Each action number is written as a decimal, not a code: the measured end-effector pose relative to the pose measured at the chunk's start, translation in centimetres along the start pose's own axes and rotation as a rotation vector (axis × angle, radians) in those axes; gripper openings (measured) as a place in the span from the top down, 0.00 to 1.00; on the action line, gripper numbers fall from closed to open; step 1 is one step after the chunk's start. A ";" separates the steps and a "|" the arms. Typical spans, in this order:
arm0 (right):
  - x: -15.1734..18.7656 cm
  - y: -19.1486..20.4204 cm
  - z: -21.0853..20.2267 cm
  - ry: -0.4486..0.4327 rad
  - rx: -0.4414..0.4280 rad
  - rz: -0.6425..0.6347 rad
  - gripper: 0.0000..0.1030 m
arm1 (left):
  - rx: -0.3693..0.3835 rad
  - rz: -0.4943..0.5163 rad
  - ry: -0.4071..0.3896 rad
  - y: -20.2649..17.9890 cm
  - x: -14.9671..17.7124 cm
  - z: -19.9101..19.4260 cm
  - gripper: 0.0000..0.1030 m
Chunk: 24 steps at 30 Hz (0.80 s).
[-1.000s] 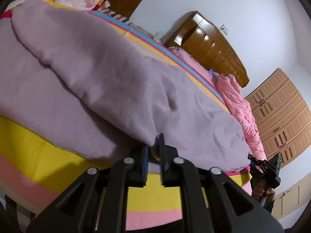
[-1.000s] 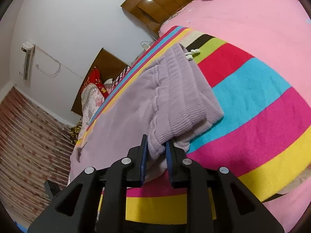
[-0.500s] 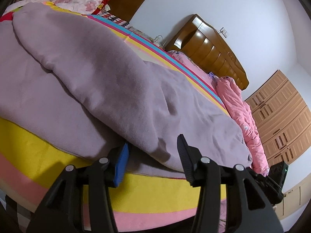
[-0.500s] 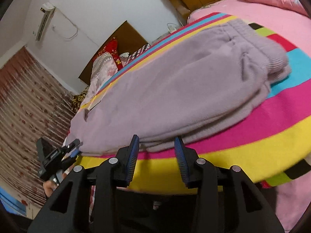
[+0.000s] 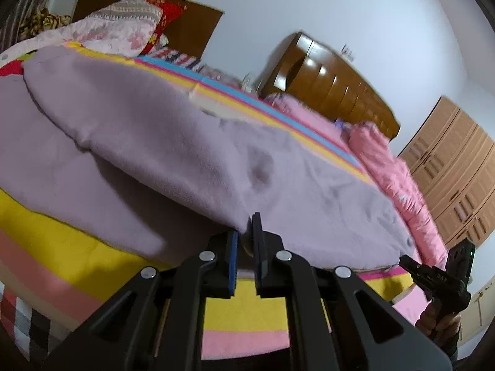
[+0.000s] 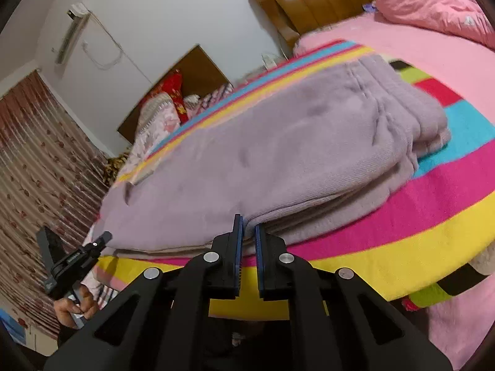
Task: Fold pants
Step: 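Open both grippers and release the folded pants onto the sheet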
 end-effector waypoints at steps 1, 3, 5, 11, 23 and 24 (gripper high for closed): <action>0.2 -0.2 0.0 -0.006 -0.008 0.007 0.94 | -0.011 -0.006 0.016 0.3 0.3 0.4 0.93; 0.1 -0.1 -0.1 -0.003 -0.002 -0.017 0.94 | -0.029 -0.037 0.058 1.0 1.2 1.2 0.93; 0.1 0.1 -0.2 0.000 0.009 -0.036 0.94 | -0.039 -0.031 0.058 1.1 1.3 1.2 0.93; 0.3 -0.5 -0.1 0.013 0.010 -0.030 0.94 | -0.057 -0.013 0.064 1.0 1.6 0.8 0.93; -6.6 4.0 -1.5 -0.066 0.138 -0.421 0.36 | 0.018 0.356 -0.189 -10.8 -7.5 -1.9 0.05; -7.4 4.5 0.1 -0.037 0.139 -0.452 0.24 | 0.062 0.383 -0.153 -12.3 -7.8 -0.4 0.03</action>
Point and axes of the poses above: each gripper's, at about its wrist camera, not at the fingertips, and z roughly the way its jaws point, y to its left, x to its underside, the point moved 4 cm from there along z, roughly the way its jaws point, and after that the axes turned 12 degrees about -y, right-handed, at the moved point
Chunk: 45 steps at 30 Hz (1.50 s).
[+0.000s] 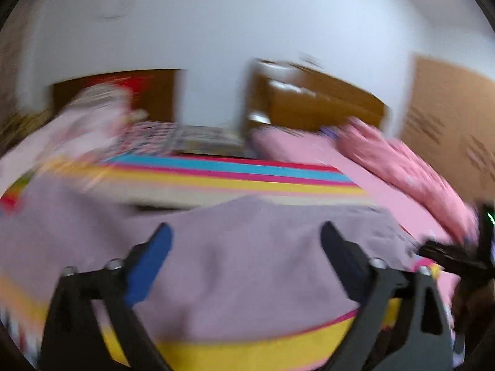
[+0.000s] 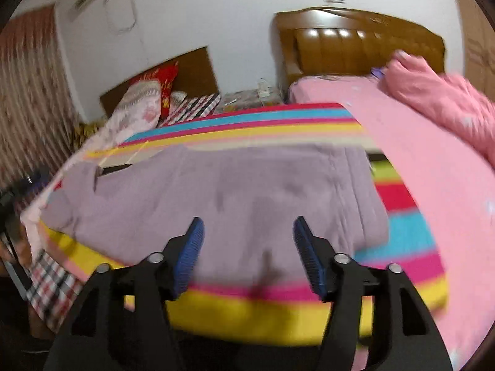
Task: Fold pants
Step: 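Open both grippers and release the folded pants onto the sheet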
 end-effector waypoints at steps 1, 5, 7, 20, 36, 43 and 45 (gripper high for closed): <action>-0.8 0.4 1.6 0.023 0.004 -0.027 0.22 | 0.075 0.014 0.060 -1.6 -0.4 2.9 0.03; -1.3 2.1 6.9 0.187 -0.024 -0.123 0.20 | 0.103 0.073 0.333 -4.3 1.6 14.9 0.05; -0.8 2.6 8.7 0.244 -0.050 -0.164 0.19 | 0.058 0.133 0.402 -4.3 3.2 19.0 0.05; 3.7 -1.4 8.1 0.432 -0.125 -0.258 0.16 | -0.057 0.153 0.458 -0.3 8.2 25.4 0.01; 0.8 0.1 12.8 0.383 -0.098 -0.223 0.13 | -0.057 0.154 0.458 0.0 7.6 25.1 0.01; 2.5 0.1 7.5 0.311 -0.078 -0.152 0.13 | -0.057 0.155 0.457 0.1 7.6 25.1 0.01; 4.5 0.0 6.9 0.304 -0.048 -0.198 0.12 | -0.057 0.154 0.457 0.0 7.6 25.0 0.01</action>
Point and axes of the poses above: each gripper's, at about its wrist camera, not at the fingertips, and z roughly the way its jaws point, y to its left, x to its underside, the point moved 4 cm from there along z, roughly the way its jaws point, and after that the axes turned 12 degrees about -y, right-handed, at the moved point
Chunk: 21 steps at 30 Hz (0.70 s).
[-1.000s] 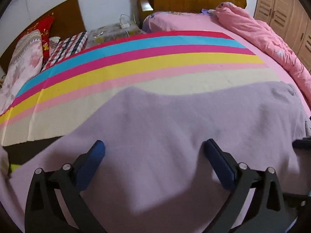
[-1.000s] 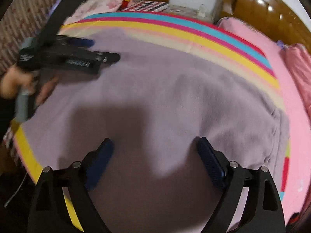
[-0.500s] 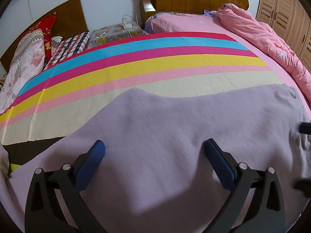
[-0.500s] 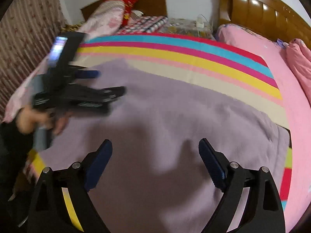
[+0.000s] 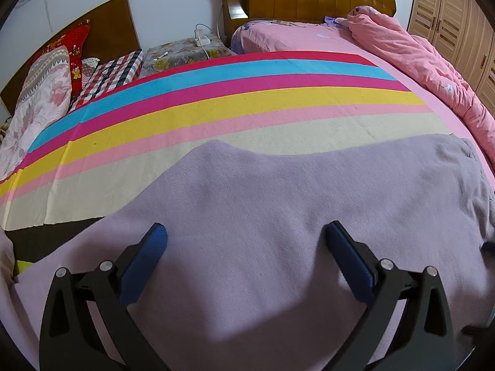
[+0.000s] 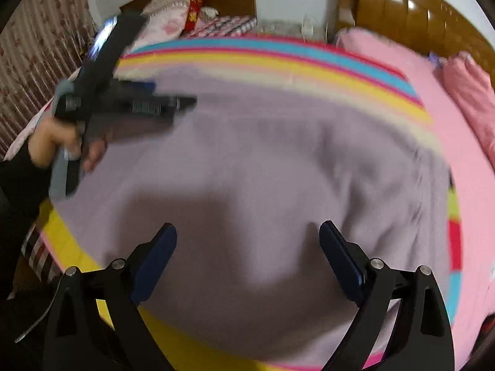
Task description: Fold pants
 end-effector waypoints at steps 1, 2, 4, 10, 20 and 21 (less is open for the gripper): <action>0.4 0.0 -0.3 -0.023 0.000 0.000 0.12 | 0.000 0.000 0.000 0.0 0.0 0.0 0.01; 0.6 -0.2 -0.5 -0.027 -0.005 0.028 0.12 | -0.001 0.001 0.000 0.0 0.0 0.0 0.01; 0.9 -0.2 -1.2 -0.023 0.031 0.041 0.13 | 0.000 0.000 0.000 0.0 0.0 0.0 0.01; 2.4 1.9 -3.0 -0.053 0.045 0.067 0.11 | 0.000 0.000 -0.001 0.0 0.0 0.0 0.01; 0.0 2.5 -5.9 -0.167 0.112 0.083 0.10 | 0.147 -0.239 -0.314 3.2 0.1 -13.0 0.02; -1.3 3.4 -5.7 -0.194 0.090 0.078 0.10 | 0.148 -0.263 -0.381 4.7 0.9 -15.8 0.02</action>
Point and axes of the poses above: each gripper's, at about its wrist camera, not at the fingertips, and z roughly the way its jaws point, y to its left, x to its underside, the point moved 4 cm from there along z, roughly the way its jaws point, and after that the axes turned 12 degrees about -y, right-handed, at the moved point
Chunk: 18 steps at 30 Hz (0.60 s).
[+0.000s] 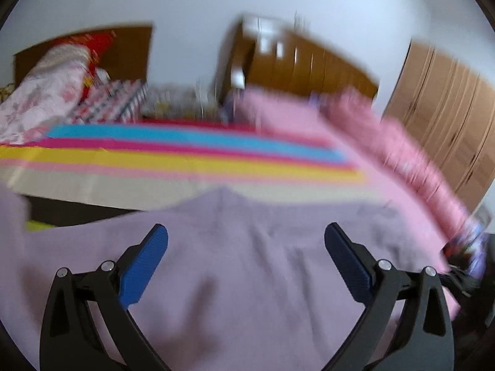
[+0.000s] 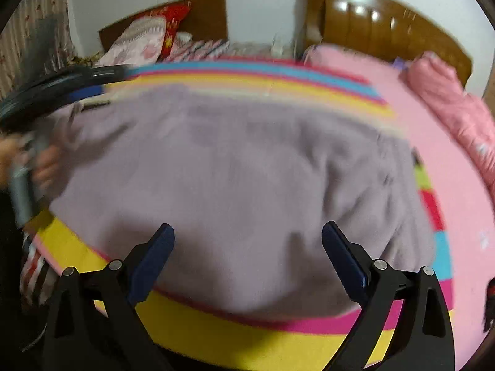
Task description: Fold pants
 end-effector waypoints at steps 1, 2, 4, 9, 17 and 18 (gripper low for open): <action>-1.3 1.3 0.1 -0.029 -0.047 0.000 0.10 | -0.010 -0.007 -0.046 1.3 -0.4 -2.3 0.02; -2.9 3.0 0.6 -0.056 -0.113 -0.006 0.10 | -0.038 -0.007 -0.066 2.7 -0.7 -3.9 0.02; -5.5 6.7 1.8 -0.085 -0.215 -0.052 0.10 | -0.167 -0.010 -0.071 7.1 -0.9 -6.8 0.02; -10.9 18.4 5.8 -0.125 -0.410 -0.250 0.10 | -0.390 -0.263 -0.131 21.0 -0.2 -14.3 0.02; -15.1 34.5 13.8 0.031 -0.706 -0.477 0.15 | -0.562 -0.559 -0.160 34.1 4.1 -21.1 0.03; -16.1 34.8 16.0 0.081 -0.721 -0.438 0.15 | -0.551 -0.553 -0.138 34.4 4.6 -20.7 0.04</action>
Point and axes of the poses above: each gripper's, at about its wrist camera, not at the fingertips, and z roughly the way its jaws point, y to its left, x to its underside, the point moved 4 cm from there along z, roughly the way its jaws point, and after that the axes turned 12 degrees about -y, right-handed, at the moved point
